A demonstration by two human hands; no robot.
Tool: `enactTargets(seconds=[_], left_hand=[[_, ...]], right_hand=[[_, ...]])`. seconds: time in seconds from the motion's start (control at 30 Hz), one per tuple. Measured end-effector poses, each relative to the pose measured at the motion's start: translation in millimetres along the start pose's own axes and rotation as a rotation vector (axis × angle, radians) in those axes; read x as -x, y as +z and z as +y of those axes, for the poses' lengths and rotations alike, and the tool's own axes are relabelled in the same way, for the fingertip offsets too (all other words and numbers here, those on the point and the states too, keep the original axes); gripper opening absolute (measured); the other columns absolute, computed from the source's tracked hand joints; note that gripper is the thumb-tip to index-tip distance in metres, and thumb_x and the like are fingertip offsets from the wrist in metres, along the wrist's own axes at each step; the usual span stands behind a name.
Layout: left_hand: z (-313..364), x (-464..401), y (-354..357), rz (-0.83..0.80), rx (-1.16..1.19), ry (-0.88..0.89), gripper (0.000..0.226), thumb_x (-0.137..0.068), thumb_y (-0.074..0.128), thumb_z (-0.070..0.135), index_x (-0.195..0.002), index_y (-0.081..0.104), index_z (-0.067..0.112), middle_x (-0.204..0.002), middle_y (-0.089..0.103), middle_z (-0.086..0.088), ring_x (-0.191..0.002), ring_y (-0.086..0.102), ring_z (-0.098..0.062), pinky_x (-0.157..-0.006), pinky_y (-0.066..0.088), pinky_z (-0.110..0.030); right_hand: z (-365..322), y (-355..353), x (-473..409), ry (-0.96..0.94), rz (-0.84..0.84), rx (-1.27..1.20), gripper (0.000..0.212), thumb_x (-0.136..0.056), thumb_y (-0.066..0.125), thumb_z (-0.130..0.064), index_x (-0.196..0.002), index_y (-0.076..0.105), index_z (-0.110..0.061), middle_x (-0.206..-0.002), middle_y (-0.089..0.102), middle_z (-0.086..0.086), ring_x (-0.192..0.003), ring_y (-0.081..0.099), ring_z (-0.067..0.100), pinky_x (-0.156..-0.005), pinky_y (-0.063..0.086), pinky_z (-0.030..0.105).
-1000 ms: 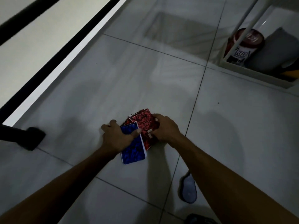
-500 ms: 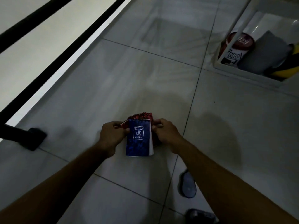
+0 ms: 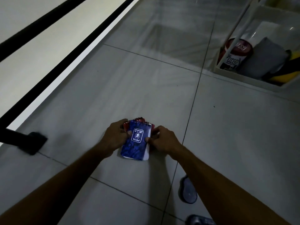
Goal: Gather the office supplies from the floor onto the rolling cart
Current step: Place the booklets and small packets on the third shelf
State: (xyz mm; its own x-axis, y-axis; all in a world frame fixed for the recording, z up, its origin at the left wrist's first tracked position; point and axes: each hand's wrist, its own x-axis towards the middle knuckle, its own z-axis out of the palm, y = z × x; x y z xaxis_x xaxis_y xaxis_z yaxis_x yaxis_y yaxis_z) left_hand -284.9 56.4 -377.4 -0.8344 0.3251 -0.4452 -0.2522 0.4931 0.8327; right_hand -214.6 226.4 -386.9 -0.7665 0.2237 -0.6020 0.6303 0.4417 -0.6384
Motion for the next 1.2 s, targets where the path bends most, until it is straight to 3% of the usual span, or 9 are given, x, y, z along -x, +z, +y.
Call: enactTargets(seconds=[0.13,0.2,0.27,0.33,0.47,0.57,0.73,0.93,1.2], left_hand=[[-5,-10,3,0.019,-0.280,-0.031,0.080,-0.087,0.066,0.024,-0.150,0.019,0.010,-0.138,0.039,-0.014,-0.123,0.047,-0.029,-0.096,0.049,-0.038],[-9,-9,7,0.098,-0.204,-0.213,0.079,-0.079,0.074,0.029,-0.142,0.032,0.004,-0.141,0.033,-0.015,-0.124,0.046,-0.031,-0.096,0.048,-0.039],[-11,-12,6,0.042,-0.017,-0.307,0.056,-0.076,0.072,0.020,-0.125,0.049,0.004,-0.131,0.050,-0.017,-0.107,0.059,-0.029,-0.084,0.056,-0.043],[-5,-11,4,-0.021,0.101,-0.303,0.036,-0.082,0.057,0.001,-0.117,0.054,0.008,-0.116,0.063,-0.014,-0.097,0.064,-0.026,-0.076,0.058,-0.042],[1,-10,-1,-0.122,0.176,-0.273,0.045,-0.087,0.040,-0.011,-0.117,0.055,0.020,-0.110,0.065,-0.005,-0.100,0.063,-0.023,-0.082,0.056,-0.044],[0,-11,-3,-0.163,0.141,-0.259,0.045,-0.090,0.041,-0.009,-0.124,0.051,0.018,-0.117,0.064,-0.007,-0.104,0.062,-0.024,-0.079,0.056,-0.039],[4,-6,-6,-0.171,0.215,-0.269,0.042,-0.095,0.039,-0.002,-0.124,0.052,0.025,-0.119,0.062,-0.001,-0.105,0.059,-0.020,-0.077,0.053,-0.036],[43,-17,-5,-0.068,0.127,-0.187,0.036,-0.098,0.047,0.018,-0.133,0.048,0.023,-0.122,0.060,-0.006,-0.098,0.058,-0.019,-0.070,0.052,-0.032],[127,-59,2,0.027,-0.117,0.032,0.041,-0.089,0.061,0.030,-0.128,0.053,0.019,-0.117,0.060,-0.008,-0.105,0.057,-0.024,-0.092,0.049,-0.041]], right_hand=[[-8,4,-3,0.006,0.005,0.129,0.059,-0.081,0.073,-0.040,-0.128,0.047,-0.015,-0.120,0.060,0.007,-0.099,0.059,0.020,-0.079,0.048,0.028],[-11,11,-5,-0.040,0.017,0.083,0.072,-0.077,0.076,-0.040,-0.136,0.040,-0.023,-0.125,0.057,0.009,-0.110,0.057,0.028,-0.090,0.051,0.037],[-12,20,-7,-0.044,-0.006,-0.034,0.074,-0.072,0.077,-0.039,-0.135,0.038,-0.033,-0.127,0.055,0.009,-0.112,0.057,0.031,-0.093,0.052,0.046],[-11,22,-9,-0.013,0.017,-0.128,0.068,-0.072,0.078,-0.034,-0.129,0.041,-0.032,-0.123,0.058,0.003,-0.108,0.059,0.026,-0.092,0.053,0.043],[-11,21,-12,0.096,0.006,-0.459,0.060,-0.069,0.084,-0.012,-0.114,0.044,-0.017,-0.109,0.063,-0.004,-0.097,0.062,0.016,-0.076,0.055,0.030],[-15,31,-12,0.105,-0.017,-0.492,0.056,-0.068,0.085,-0.016,-0.116,0.058,-0.019,-0.110,0.069,0.002,-0.093,0.067,0.019,-0.078,0.058,0.035],[-17,33,-10,0.041,0.013,-0.526,0.049,-0.080,0.073,-0.014,-0.119,0.044,-0.023,-0.115,0.063,-0.001,-0.100,0.062,0.019,-0.086,0.055,0.038],[-23,-14,-8,-0.008,0.043,-0.595,0.046,-0.083,0.069,-0.015,-0.123,0.049,-0.022,-0.115,0.066,0.001,-0.101,0.065,0.020,-0.090,0.055,0.044],[-33,-139,-8,-0.072,0.191,-0.627,0.030,-0.087,0.068,-0.015,-0.112,0.055,-0.023,-0.106,0.070,0.001,-0.091,0.068,0.020,-0.070,0.058,0.039]])
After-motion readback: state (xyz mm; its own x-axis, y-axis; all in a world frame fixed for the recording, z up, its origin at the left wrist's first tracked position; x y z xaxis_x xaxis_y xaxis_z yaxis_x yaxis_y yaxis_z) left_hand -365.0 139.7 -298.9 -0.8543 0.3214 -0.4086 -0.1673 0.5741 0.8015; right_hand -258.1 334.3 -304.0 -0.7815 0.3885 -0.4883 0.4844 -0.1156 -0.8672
